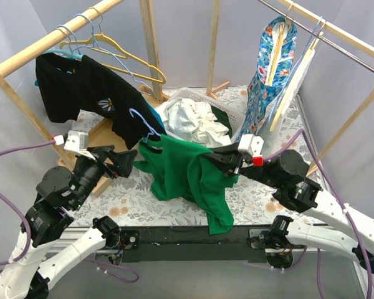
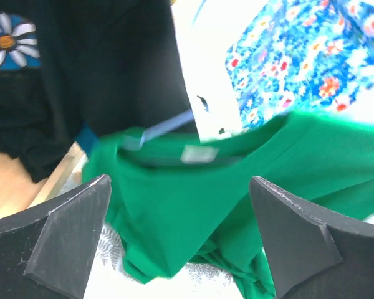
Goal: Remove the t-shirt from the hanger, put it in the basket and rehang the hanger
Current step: Pick up the hanger from the clothesline, then remove the T-shirt from the hanger.
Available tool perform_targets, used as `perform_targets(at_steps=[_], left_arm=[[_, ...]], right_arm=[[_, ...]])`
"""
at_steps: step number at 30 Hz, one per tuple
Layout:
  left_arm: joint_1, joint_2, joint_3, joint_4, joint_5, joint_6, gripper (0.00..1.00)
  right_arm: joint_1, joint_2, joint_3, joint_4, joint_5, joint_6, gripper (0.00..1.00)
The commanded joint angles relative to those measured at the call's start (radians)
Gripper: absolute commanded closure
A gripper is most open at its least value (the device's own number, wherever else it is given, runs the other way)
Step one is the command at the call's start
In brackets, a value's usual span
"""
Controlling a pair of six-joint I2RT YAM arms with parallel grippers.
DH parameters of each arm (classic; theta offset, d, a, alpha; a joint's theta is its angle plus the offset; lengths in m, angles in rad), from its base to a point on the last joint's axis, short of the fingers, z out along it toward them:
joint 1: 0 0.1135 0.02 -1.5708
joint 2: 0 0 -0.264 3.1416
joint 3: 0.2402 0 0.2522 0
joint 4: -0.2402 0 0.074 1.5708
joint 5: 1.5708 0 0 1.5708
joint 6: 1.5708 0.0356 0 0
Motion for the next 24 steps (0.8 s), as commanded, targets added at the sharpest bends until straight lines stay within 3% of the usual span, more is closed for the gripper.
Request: perform_targets(at_steps=[1, 5, 17, 24], left_arm=[[-0.003, -0.006, -0.082, 0.105, 0.099, 0.067, 0.11], [-0.003, 0.002, -0.136, 0.156, 0.171, 0.095, 0.19], [-0.003, -0.072, -0.277, 0.355, 0.393, 0.161, 0.25], [-0.003, -0.015, -0.291, 0.380, 0.408, 0.164, 0.31]], right_arm=[[0.005, -0.099, -0.064, 0.082, -0.004, 0.088, 0.99], [0.005, -0.136, -0.124, 0.098, -0.027, 0.128, 0.99], [0.004, -0.138, -0.123, 0.122, -0.091, 0.169, 0.99], [0.004, -0.133, -0.127, 0.138, -0.123, 0.198, 0.99]])
